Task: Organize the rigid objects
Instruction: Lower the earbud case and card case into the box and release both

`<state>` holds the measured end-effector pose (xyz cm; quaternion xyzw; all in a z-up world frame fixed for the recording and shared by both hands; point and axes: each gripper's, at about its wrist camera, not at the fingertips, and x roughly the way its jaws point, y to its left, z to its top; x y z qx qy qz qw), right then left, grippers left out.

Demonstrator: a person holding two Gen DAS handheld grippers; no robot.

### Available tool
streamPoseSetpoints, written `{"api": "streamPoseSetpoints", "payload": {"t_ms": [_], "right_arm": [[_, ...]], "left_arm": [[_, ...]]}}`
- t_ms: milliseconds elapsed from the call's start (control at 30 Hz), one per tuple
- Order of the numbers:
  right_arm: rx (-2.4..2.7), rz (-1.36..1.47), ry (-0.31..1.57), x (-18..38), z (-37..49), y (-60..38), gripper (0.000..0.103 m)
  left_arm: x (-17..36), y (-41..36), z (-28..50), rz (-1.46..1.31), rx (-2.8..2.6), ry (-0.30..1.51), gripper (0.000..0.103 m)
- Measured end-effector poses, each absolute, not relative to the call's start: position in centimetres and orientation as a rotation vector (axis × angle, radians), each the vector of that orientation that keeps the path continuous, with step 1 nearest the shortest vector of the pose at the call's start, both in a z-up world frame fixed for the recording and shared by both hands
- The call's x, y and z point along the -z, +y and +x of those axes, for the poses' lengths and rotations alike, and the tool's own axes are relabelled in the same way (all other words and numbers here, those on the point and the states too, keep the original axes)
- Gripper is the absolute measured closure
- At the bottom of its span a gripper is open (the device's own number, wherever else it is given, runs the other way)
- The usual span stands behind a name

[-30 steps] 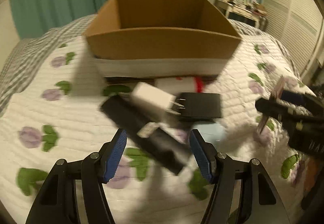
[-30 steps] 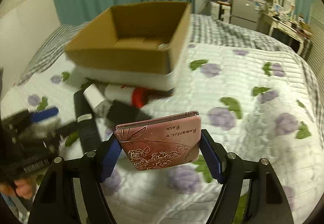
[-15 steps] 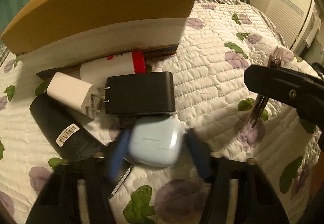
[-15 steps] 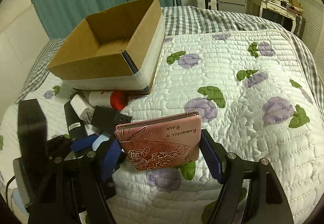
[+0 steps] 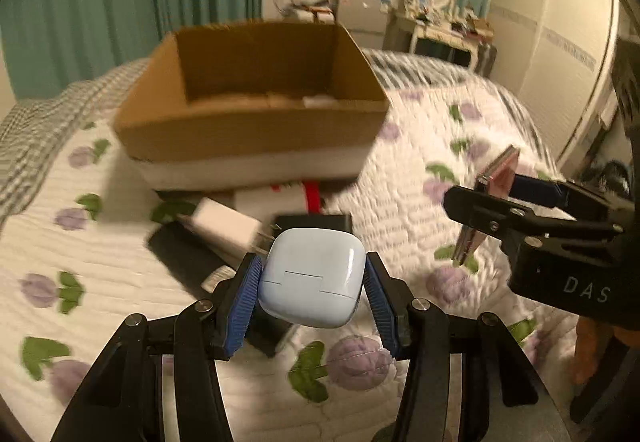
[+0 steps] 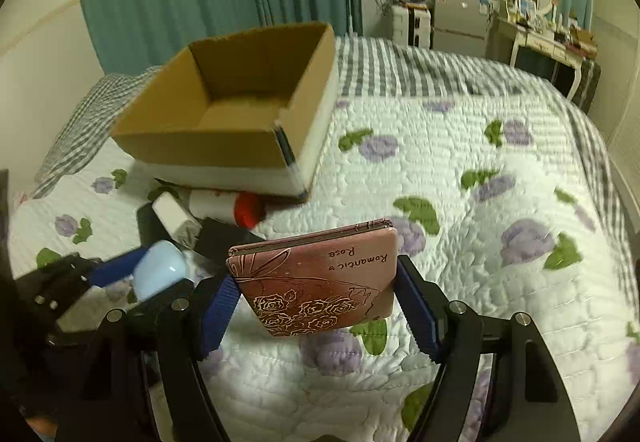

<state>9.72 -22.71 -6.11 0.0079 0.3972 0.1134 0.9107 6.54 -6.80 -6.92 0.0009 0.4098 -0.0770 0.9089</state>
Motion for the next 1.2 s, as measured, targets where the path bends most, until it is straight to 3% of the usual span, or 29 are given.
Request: {"api": "streamPoseSetpoints", "payload": {"t_ms": [233, 500, 767, 967, 1200], "right_arm": [[-0.274, -0.011, 0.689, -0.3, 10.1, -21.7, 0.029], [-0.316, -0.042, 0.584, -5.5, 14.5, -19.6, 0.029], [-0.326, -0.041, 0.59, -4.4, 21.9, -17.5, 0.029], [-0.332, -0.042, 0.648, -0.5, 25.6, -17.0, 0.029], [-0.33, -0.049, 0.655, 0.1, 25.6, -17.2, 0.029]], "left_arm": [[0.9, -3.8, 7.6, -0.018, 0.097, 0.752, 0.05], [-3.9, -2.0, 14.4, 0.004, 0.07, 0.662, 0.05], [0.6, -1.7, 22.4, 0.041, 0.053, 0.726, 0.05], [4.6, -1.4, 24.6, 0.079, 0.06, 0.774, 0.05], [4.8, -1.3, 24.6, 0.063, 0.046, 0.79, 0.047]]}}
